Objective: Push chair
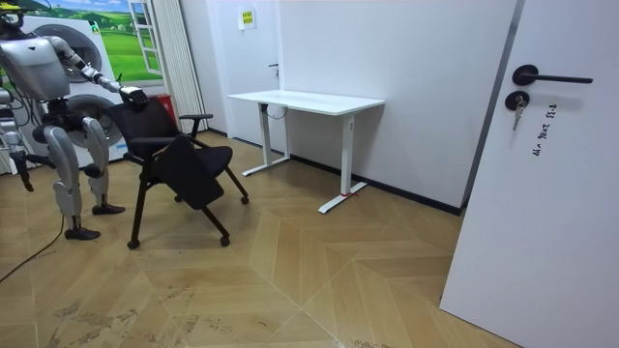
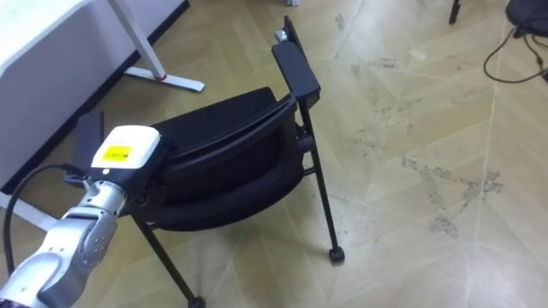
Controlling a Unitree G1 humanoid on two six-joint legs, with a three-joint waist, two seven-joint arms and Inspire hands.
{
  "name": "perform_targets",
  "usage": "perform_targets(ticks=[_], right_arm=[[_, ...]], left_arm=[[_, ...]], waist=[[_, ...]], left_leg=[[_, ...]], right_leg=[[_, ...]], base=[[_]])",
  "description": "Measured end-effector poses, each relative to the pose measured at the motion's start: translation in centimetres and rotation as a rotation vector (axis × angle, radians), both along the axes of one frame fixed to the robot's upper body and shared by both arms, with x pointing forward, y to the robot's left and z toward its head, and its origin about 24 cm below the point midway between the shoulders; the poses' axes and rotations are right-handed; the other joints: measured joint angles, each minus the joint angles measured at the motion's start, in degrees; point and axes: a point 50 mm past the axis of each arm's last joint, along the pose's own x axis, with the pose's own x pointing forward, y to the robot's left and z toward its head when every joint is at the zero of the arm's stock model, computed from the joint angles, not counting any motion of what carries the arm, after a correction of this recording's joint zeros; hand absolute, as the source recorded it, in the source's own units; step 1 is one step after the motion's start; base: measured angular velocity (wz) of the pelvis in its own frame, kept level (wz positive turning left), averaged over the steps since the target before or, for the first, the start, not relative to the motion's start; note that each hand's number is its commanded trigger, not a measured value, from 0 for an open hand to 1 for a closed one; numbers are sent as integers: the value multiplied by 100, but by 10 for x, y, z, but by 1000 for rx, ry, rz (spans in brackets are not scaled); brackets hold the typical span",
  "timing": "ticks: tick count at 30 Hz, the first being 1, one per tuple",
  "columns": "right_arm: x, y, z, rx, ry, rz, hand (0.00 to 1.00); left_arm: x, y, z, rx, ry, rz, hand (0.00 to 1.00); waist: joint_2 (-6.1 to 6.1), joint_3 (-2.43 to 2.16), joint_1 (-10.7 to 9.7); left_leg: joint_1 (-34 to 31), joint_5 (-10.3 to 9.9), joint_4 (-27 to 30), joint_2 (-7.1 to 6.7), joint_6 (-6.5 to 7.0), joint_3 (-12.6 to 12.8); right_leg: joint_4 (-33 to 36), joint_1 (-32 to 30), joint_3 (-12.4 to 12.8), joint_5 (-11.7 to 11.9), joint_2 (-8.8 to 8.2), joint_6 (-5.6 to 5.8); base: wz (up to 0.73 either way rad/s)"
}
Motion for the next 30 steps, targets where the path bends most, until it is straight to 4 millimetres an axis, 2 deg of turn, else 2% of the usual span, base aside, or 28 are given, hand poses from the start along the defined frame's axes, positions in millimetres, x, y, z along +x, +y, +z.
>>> perform_targets(ticks=[4, 6, 9, 16, 21, 25, 27, 30], right_arm=[[0, 0, 0, 3, -6, -10, 0], [-1, -1, 0, 1, -4, -17, 0], [-3, -2, 1, -2, -2, -30, 0], [-17, -8, 2, -28, 31, -56, 0], [-23, -15, 4, -65, 23, -169, 0], [-20, -31, 13, -182, -27, -302, 0], [-11, -43, 21, -266, -82, -364, 0], [-7, -63, 37, -416, -146, -499, 0]], left_arm=[[0, 0, 0, -1, 0, -2, 100], [0, 0, 0, 0, -1, -1, 100], [0, 1, 0, 0, 0, 2, 100], [-1, 4, -1, 7, 5, 6, 100], [-2, 6, -4, 8, -2, 6, 100], [-3, 11, -5, 4, -18, -1, 100], [-4, 15, -5, -4, -23, 4, 100], [-6, 22, -7, -8, -35, 5, 100]], waist=[[5, -11, 2], [11, -35, 0], [6, -36, -2], [-61, -76, 2], [-65, -94, -19], [-57, -99, -8], [-56, -101, -2], [-78, -114, -105]], left_leg=[[-16, 0, 0, 0, 0, 5], [-28, 0, 0, 0, 0, 5], [-25, 0, 0, 0, 0, 5], [-11, 0, 0, 0, 0, 5], [-4, 0, 1, 0, 0, 5], [-20, 0, 5, 1, 0, 58], [-47, 0, 4, 0, 0, 159], [-87, 0, 6, -2, 0, 192]], right_leg=[[3, -12, 13, 0, 4, 0], [31, -66, 21, 1, 6, -1], [84, -84, 37, 1, 9, -1], [110, -102, 62, 1, 9, -1], [112, -98, 74, 2, 12, -2], [205, -204, 147, 1, 23, -2], [214, -247, 223, 1, 25, -2], [214, -269, 226, 2, 25, -1]], base=[[0], [0], [-1], [-1], [0], [-9], [-17], [0]])
